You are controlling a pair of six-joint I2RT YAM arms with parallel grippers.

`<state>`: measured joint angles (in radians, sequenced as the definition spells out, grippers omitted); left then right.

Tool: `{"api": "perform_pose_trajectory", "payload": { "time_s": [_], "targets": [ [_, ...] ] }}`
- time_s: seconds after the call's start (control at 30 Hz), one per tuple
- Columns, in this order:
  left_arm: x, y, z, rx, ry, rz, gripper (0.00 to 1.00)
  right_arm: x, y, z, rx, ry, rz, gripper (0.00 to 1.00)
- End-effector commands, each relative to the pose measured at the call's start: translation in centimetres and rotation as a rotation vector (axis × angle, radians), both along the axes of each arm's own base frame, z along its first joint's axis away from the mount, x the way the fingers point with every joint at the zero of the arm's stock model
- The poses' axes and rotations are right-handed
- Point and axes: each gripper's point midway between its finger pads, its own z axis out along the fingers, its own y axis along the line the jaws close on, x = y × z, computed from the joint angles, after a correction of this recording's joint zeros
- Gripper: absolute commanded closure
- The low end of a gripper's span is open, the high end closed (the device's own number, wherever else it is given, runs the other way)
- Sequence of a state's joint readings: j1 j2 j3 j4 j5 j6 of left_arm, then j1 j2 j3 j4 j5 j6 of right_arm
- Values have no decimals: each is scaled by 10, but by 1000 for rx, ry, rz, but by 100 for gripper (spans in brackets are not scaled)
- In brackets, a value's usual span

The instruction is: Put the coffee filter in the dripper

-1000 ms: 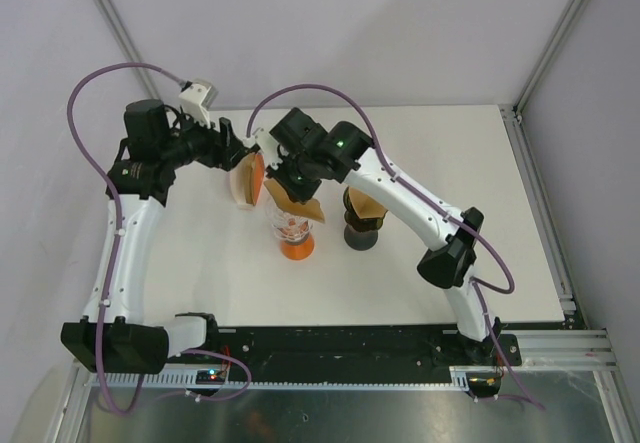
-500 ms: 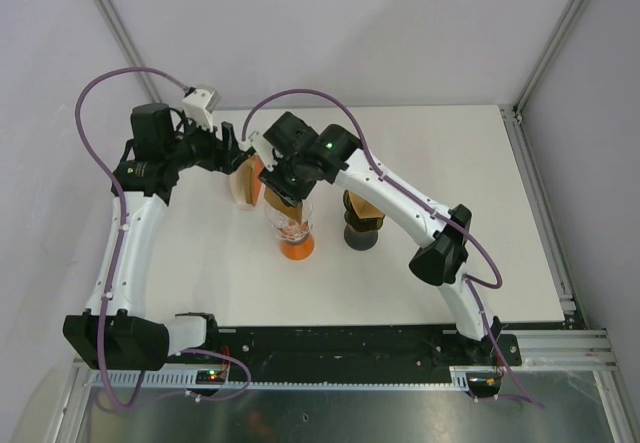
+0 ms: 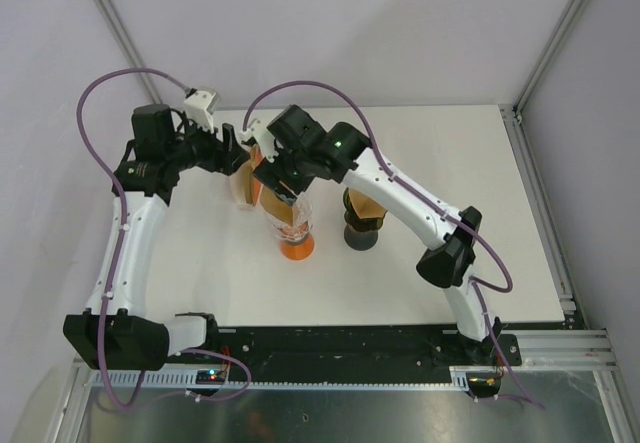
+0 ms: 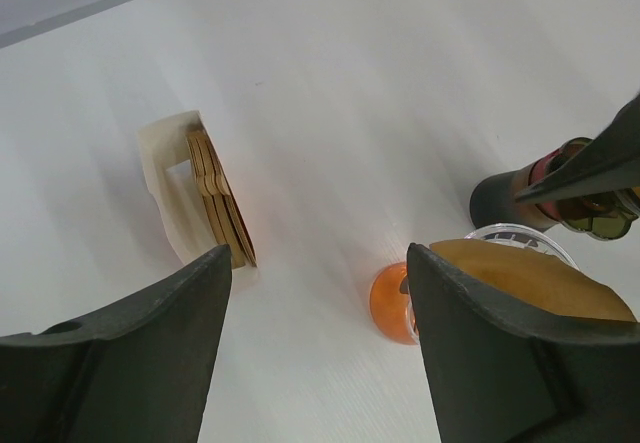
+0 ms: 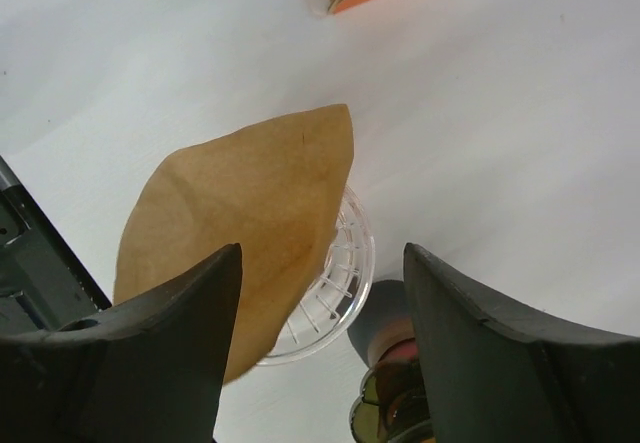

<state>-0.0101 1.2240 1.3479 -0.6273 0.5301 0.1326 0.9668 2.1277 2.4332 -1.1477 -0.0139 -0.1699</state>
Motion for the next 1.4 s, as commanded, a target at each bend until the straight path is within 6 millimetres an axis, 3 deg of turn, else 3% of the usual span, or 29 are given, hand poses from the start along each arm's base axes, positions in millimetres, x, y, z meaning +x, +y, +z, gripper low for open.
{"api": "perform_pose_trajectory", "payload": {
  "time_s": [0.0, 0.23, 0.37, 0.47, 0.57, 0.93, 1.37],
  "targets": [
    [0, -1, 3, 9, -27, -25, 25, -5, -5, 64, 124, -136, 32, 29],
    [4, 0, -2, 13, -18, -24, 23, -25, 6, 100, 217, -252, 101, 28],
    [7, 11, -5, 23, -12, 6, 23, -48, 21, 92, 248, -215, 205, 56],
    [9, 21, -8, 28, -8, 33, 23, -45, 18, 74, 198, -190, 185, 82],
    [9, 29, -12, 28, 0, 50, 23, -43, 17, 52, 140, -155, 176, 97],
    [9, 37, -20, 32, 16, 69, 23, -16, 7, -12, -22, -59, 92, 100],
    [10, 36, -24, 29, 25, 58, 23, -34, 12, -53, -101, 59, 161, 100]
  ]
}}
